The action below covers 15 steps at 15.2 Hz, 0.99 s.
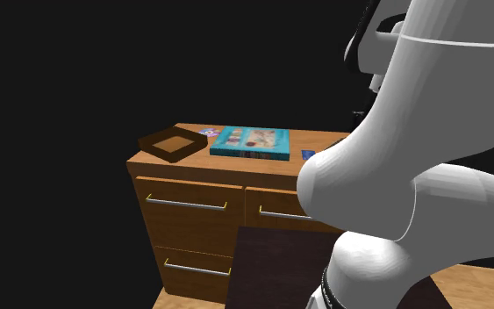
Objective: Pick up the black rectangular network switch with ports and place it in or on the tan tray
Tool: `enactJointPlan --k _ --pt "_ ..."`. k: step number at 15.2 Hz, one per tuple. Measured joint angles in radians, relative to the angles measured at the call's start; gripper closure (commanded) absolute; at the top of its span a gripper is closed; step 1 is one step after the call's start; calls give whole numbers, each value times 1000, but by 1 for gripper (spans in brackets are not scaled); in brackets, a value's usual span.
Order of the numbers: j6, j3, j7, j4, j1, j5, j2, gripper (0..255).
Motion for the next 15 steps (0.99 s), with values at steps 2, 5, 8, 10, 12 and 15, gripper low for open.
enactJointPlan --k 2,5,8,10,12,15 --pt "15 0 -2 -7 1 3 9 255" --pt "21 0 -3 -10 1 4 11 255" --pt "22 0 -4 -10 1 4 11 0" --pt "22 0 -4 -10 1 4 11 0" --pt "22 0 -4 -10 1 4 11 0" --pt "5 0 0 -1 1 1 3 0"
